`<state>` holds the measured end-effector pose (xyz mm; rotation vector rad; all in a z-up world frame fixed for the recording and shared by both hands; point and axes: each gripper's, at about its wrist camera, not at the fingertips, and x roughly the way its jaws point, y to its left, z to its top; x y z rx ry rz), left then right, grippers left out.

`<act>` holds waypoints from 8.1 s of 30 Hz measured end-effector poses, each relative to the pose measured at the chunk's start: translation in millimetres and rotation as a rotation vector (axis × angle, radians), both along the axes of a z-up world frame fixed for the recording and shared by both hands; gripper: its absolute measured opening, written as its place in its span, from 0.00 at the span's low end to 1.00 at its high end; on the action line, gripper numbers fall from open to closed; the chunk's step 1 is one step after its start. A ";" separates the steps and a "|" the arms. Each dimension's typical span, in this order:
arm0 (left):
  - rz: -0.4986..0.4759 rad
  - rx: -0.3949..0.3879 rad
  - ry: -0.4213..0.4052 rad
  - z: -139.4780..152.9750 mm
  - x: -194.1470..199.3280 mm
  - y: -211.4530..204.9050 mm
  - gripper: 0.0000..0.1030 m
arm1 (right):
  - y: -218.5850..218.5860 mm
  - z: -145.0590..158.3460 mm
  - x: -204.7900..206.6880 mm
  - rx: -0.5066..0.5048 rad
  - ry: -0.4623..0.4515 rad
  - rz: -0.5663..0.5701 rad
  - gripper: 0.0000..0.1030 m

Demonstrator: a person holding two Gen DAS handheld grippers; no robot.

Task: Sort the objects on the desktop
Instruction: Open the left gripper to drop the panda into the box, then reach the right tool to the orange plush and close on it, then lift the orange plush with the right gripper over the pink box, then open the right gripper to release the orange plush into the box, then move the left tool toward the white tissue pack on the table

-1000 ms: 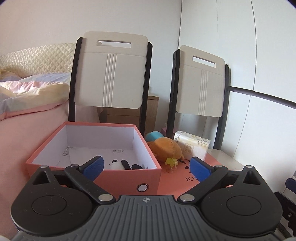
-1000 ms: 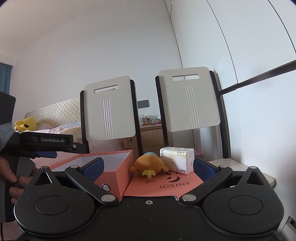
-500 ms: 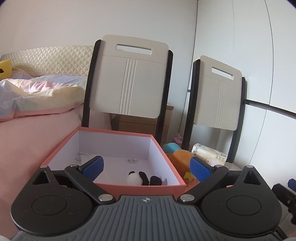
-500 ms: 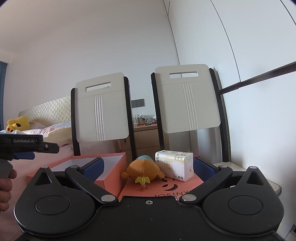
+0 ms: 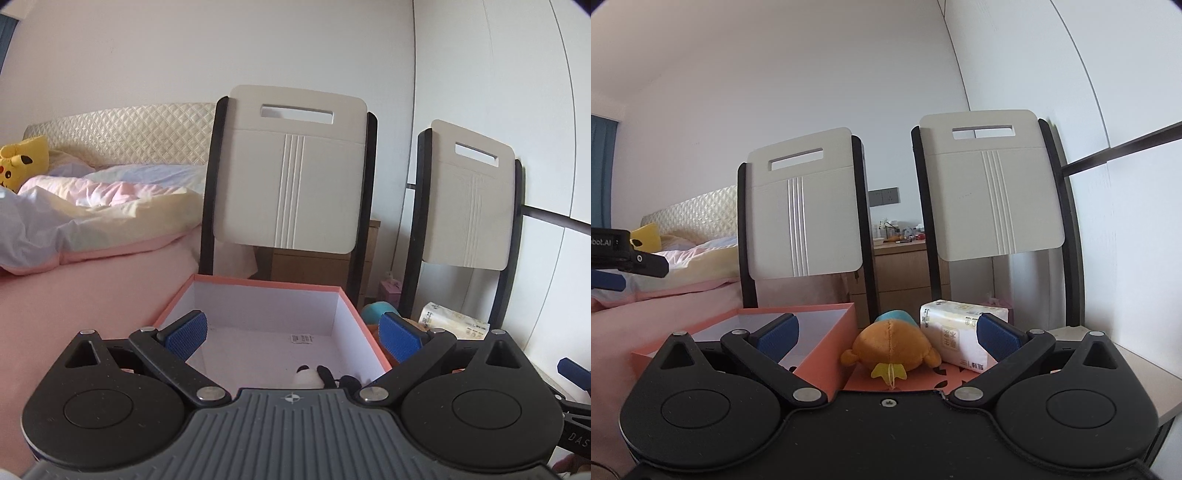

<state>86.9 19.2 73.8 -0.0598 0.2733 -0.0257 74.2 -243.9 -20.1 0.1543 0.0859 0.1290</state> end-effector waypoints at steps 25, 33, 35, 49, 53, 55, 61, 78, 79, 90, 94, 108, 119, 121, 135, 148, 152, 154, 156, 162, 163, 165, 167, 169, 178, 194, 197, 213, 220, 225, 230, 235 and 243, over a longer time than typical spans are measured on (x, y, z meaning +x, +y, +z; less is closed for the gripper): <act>-0.029 -0.036 -0.013 -57.4 7.6 73.2 0.98 | 36.2 -8.0 43.8 0.066 0.138 -0.058 0.99; -0.037 -0.056 0.043 -63.3 13.3 70.6 0.98 | 33.4 -10.6 56.7 0.056 0.164 -0.066 0.99; -0.046 -0.059 0.042 -63.7 12.7 68.1 0.98 | 30.0 -7.5 61.8 0.049 0.172 -0.056 0.99; -0.079 -0.061 0.049 -69.6 15.5 63.4 0.98 | 15.0 -4.8 146.2 0.039 0.317 -0.050 0.90; -0.078 -0.079 0.080 -73.8 19.9 65.2 0.98 | 20.2 -4.5 179.0 0.070 0.337 -0.011 0.90; -0.086 -0.083 0.082 -74.3 20.2 65.4 0.98 | 23.0 -2.9 196.4 0.059 0.343 -0.020 0.90; -0.085 -0.097 0.095 -76.7 22.2 67.3 0.98 | 21.7 -13.8 246.0 0.129 0.427 -0.049 0.90; -0.054 -0.136 0.148 -83.9 31.4 74.6 0.98 | 34.3 -33.1 285.2 0.127 0.563 -0.081 0.99; -0.054 -0.136 0.146 -83.6 31.2 74.4 0.98 | 34.3 -35.1 287.6 0.123 0.575 -0.087 0.99; -0.063 -0.132 0.123 -81.3 26.9 71.2 0.98 | 32.2 -36.4 283.7 0.100 0.595 -0.091 0.82; -0.067 -0.132 0.128 -83.6 26.6 69.6 0.98 | 27.1 -39.8 271.1 0.125 0.569 -0.088 0.74; -0.077 -0.134 0.120 -82.6 22.5 66.8 0.98 | 16.7 -17.4 196.7 0.125 0.489 -0.048 0.67; -0.096 -0.152 0.108 -77.5 16.2 61.9 0.98 | -1.5 6.1 156.8 0.141 0.399 -0.064 0.64; -0.101 -0.152 0.100 -76.2 14.4 60.6 0.98 | -2.7 11.3 152.4 0.146 0.384 -0.062 0.64; -0.102 -0.144 0.084 -74.4 14.6 60.4 0.98 | -2.2 46.8 146.6 0.130 0.273 -0.048 0.63; -0.087 -0.102 0.036 -64.2 16.0 62.7 0.98 | 56.8 76.2 201.0 0.095 0.221 0.064 0.63; -0.083 -0.094 0.020 -54.3 18.0 66.5 0.98 | 87.4 75.4 218.4 0.078 0.229 0.122 0.63; -0.062 -0.094 0.010 -52.5 18.4 68.8 0.98 | 102.7 74.2 227.0 0.068 0.234 0.149 0.63; -0.053 -0.081 0.004 -53.0 18.8 68.9 0.98 | 116.3 70.8 235.2 0.058 0.243 0.166 0.63; -0.052 -0.065 -0.020 -50.1 16.1 67.7 0.98 | 155.0 53.6 258.9 0.054 0.299 0.234 0.63; -0.053 -0.065 -0.023 -49.5 16.0 67.8 0.98 | 161.8 50.7 262.7 0.050 0.312 0.249 0.63; -0.053 -0.067 -0.028 -48.7 15.9 68.4 0.98 | 176.0 44.6 270.5 0.042 0.342 0.284 0.63; -0.049 -0.078 -0.022 -49.7 17.1 70.3 0.98 | 192.4 38.4 276.5 0.021 0.371 0.322 0.63; -0.044 -0.082 -0.015 -51.1 18.8 71.9 0.98 | 209.2 32.6 281.7 -0.012 0.395 0.354 0.63; -0.039 -0.092 0.016 -57.1 23.8 74.1 0.98 | 257.8 2.4 313.6 -0.127 0.516 0.410 0.64; -0.063 -0.095 0.009 -56.6 19.8 71.2 0.98 | 250.8 -10.5 320.3 -0.168 0.624 0.451 0.86; -0.093 -0.126 0.007 -57.3 17.9 71.2 0.98 | 238.5 2.8 312.3 -0.141 0.601 0.448 0.86; -0.115 -0.107 0.013 -61.5 17.1 65.0 0.98 | 124.2 83.1 203.0 -0.045 0.315 0.315 0.99; -0.108 -0.084 -0.004 -61.8 16.4 64.4 0.98 | 80.5 94.8 143.3 -0.032 0.199 0.213 0.99; -0.090 -0.062 -0.050 -60.0 12.9 65.0 0.98 | 62.0 81.4 96.0 -0.034 0.102 0.126 0.99; -0.074 -0.048 -0.064 -61.8 12.1 64.1 0.98 | 58.0 55.9 58.7 -0.039 0.086 0.079 0.99; -0.070 -0.026 -0.032 -68.0 16.6 61.3 0.98 | 65.2 21.5 36.4 0.065 0.133 0.047 0.99; -0.065 -0.033 -0.002 -69.7 21.5 63.6 0.98 | 63.5 12.8 32.4 -0.041 0.139 0.060 0.99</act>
